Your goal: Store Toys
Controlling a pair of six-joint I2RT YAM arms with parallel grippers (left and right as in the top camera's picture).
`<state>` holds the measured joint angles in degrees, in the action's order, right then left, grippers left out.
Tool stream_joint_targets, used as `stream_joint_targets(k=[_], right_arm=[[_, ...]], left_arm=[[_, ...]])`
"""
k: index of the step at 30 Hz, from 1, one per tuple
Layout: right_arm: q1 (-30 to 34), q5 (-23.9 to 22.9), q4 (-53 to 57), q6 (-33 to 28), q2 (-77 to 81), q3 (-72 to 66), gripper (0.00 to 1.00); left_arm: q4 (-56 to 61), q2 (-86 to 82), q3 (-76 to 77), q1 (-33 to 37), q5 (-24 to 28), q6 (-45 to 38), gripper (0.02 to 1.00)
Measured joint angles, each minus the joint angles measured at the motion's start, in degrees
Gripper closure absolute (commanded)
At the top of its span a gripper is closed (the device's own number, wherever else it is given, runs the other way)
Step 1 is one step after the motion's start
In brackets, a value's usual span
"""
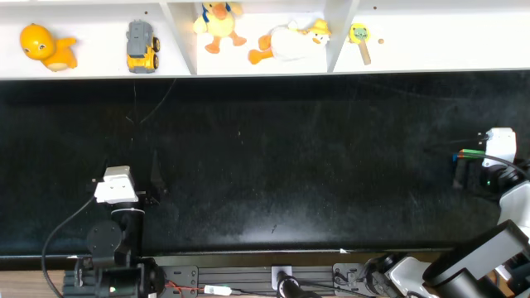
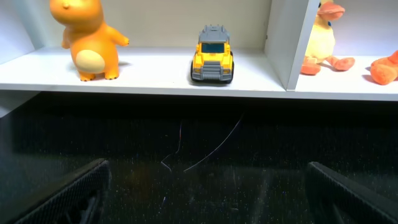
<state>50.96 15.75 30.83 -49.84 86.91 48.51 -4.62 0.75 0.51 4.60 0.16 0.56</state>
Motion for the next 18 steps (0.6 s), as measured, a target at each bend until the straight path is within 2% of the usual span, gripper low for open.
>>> stream_joint_targets(k=[2, 5, 8, 18], right_arm=[[0.0, 0.2, -1.1, 1.5, 0.0, -1.3, 0.082], [0.0, 0.4, -1.5, 4.2, 0.0, -2.9, 0.191], [0.0, 0.4, -2.9, 7.0, 0.0, -3.0, 0.421], [0.0, 0.5, -3.3, 9.9, 0.0, -3.0, 0.562]], left_arm=[[0.0, 0.0, 0.0, 0.0, 0.0, 0.0, 0.02], [0.0, 0.0, 0.0, 0.0, 0.0, 0.0, 0.02], [0.0, 0.0, 0.0, 0.0, 0.0, 0.0, 0.02], [0.0, 0.0, 0.0, 0.0, 0.0, 0.0, 0.02]])
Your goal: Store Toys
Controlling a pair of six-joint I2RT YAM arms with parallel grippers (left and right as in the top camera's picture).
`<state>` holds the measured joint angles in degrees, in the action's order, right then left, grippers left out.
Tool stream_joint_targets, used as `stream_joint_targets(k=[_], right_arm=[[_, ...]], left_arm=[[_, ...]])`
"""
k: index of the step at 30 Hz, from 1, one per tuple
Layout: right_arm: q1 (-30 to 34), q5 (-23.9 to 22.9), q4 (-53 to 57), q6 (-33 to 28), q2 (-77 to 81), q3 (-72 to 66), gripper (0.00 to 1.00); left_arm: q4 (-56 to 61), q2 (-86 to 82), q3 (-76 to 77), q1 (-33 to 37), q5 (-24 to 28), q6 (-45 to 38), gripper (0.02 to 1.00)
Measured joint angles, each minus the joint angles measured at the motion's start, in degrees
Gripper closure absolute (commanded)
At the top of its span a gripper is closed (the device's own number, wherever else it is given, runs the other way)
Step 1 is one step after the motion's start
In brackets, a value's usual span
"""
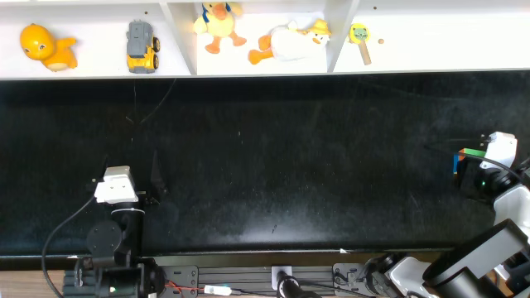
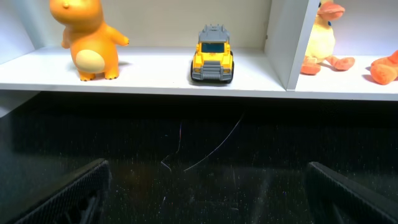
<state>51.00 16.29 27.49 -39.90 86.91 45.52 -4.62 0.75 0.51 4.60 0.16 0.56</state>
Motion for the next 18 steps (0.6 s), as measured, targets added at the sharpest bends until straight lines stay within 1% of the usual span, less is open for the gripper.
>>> stream_joint_targets(k=[5, 11, 15, 18], right_arm=[[-1.8, -0.2, -0.4, 5.0, -3.3, -0.2, 0.56], [-9.6, 0.0, -0.9, 11.2, -12.3, -0.1, 0.553], [-14.1, -0.6, -0.7, 15.5, -12.3, 2.5, 0.551], [-15.8, -0.9, -0.7, 18.3, -10.6, 6.9, 0.544]], left_arm=[[0.0, 0.0, 0.0, 0.0, 0.0, 0.0, 0.02], [0.0, 0.0, 0.0, 0.0, 0.0, 0.0, 0.02], [0.0, 0.0, 0.0, 0.0, 0.0, 0.0, 0.02], [0.0, 0.0, 0.0, 0.0, 0.0, 0.0, 0.02]])
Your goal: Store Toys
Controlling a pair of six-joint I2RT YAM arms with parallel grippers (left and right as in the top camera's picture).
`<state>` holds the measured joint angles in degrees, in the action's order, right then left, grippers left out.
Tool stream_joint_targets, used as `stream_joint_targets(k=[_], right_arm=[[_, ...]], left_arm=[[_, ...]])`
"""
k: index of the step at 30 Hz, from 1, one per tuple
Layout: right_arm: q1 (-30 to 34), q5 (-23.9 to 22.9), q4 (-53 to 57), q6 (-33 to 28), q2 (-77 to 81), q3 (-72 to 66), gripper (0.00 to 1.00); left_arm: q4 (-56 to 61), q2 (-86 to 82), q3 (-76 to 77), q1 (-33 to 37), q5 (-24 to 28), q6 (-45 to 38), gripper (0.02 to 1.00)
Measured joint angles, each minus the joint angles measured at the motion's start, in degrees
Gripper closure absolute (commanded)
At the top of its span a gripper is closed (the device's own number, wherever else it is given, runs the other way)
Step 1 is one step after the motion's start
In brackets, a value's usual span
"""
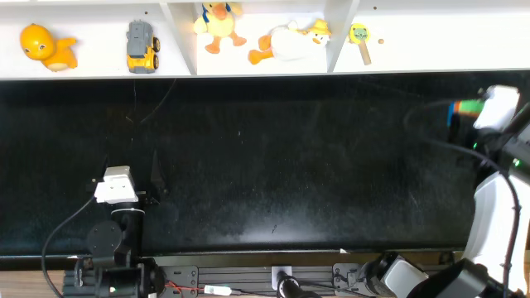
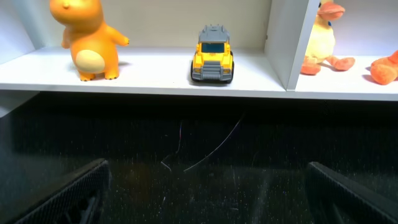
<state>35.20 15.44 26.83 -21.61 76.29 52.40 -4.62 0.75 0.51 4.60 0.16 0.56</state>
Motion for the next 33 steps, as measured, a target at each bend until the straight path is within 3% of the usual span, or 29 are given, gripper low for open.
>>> stream_joint_targets(k=[5, 23, 24, 25, 26, 33], right_arm=[[-2.5, -0.7, -0.3, 3.4, 6.9, 10.8, 0.546], [-8.7, -0.9, 2.3, 6.4, 31.2, 34.6, 0.542], [-8.9, -0.9, 2.3, 6.4, 31.8, 35.4, 0.448], [-9.1, -0.9, 2.1, 6.4, 32.4, 36.1, 0.163], [-9.4, -0.9, 1.9, 6.4, 32.8, 36.5, 0.003], [-9.8, -2.4, 5.6, 6.6, 33.1, 37.1, 0.005]], left_arm=[[0.0, 0.0, 0.0, 0.0, 0.0, 0.0, 0.02], [0.0, 0.0, 0.0, 0.0, 0.0, 0.0, 0.02], [0.0, 0.0, 0.0, 0.0, 0.0, 0.0, 0.02], [0.0, 0.0, 0.0, 0.0, 0.0, 0.0, 0.023], [0.0, 0.0, 0.0, 0.0, 0.0, 0.0, 0.02], [0.0, 0.0, 0.0, 0.0, 0.0, 0.0, 0.02]])
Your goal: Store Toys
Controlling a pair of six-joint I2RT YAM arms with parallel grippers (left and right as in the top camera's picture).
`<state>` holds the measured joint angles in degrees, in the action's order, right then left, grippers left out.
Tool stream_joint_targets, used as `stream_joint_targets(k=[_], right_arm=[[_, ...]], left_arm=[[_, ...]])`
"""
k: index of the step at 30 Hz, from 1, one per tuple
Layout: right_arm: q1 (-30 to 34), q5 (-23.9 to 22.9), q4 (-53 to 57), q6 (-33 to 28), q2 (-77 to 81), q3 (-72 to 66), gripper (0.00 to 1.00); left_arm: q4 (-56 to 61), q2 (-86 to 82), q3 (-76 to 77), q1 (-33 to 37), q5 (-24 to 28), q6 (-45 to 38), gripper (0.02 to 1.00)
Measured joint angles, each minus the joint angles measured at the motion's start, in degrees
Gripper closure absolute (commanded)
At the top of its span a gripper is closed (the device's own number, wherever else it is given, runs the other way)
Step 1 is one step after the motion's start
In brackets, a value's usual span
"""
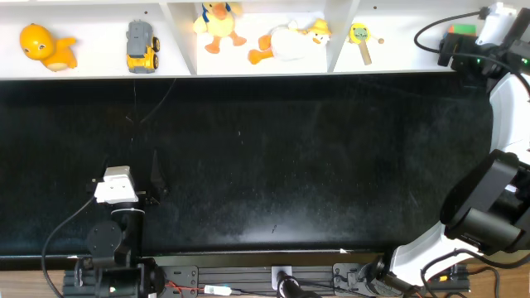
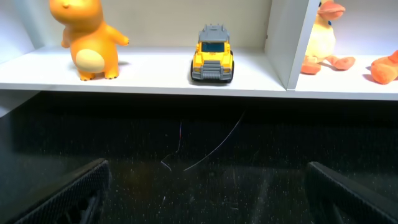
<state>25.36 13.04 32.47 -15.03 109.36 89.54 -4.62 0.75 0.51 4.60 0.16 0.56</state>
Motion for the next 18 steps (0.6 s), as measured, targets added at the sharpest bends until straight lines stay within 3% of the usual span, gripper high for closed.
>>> stream_joint_targets(k=[7, 15, 18], right_arm=[[-0.8, -5.6, 1.4, 0.0, -4.7, -5.6, 0.003], [-3.5, -8.4, -17.8, 1.8, -32.6, -39.9, 0.005], [-11.6, -11.5, -27.1, 2.3, -46.1, -56.9, 0.005]], left_arm=[[0.0, 0.0, 0.0, 0.0, 0.0, 0.0, 0.02], [0.0, 0.0, 0.0, 0.0, 0.0, 0.0, 0.02], [-0.1, -0.1, 0.1, 0.0, 0.0, 0.0, 0.02]])
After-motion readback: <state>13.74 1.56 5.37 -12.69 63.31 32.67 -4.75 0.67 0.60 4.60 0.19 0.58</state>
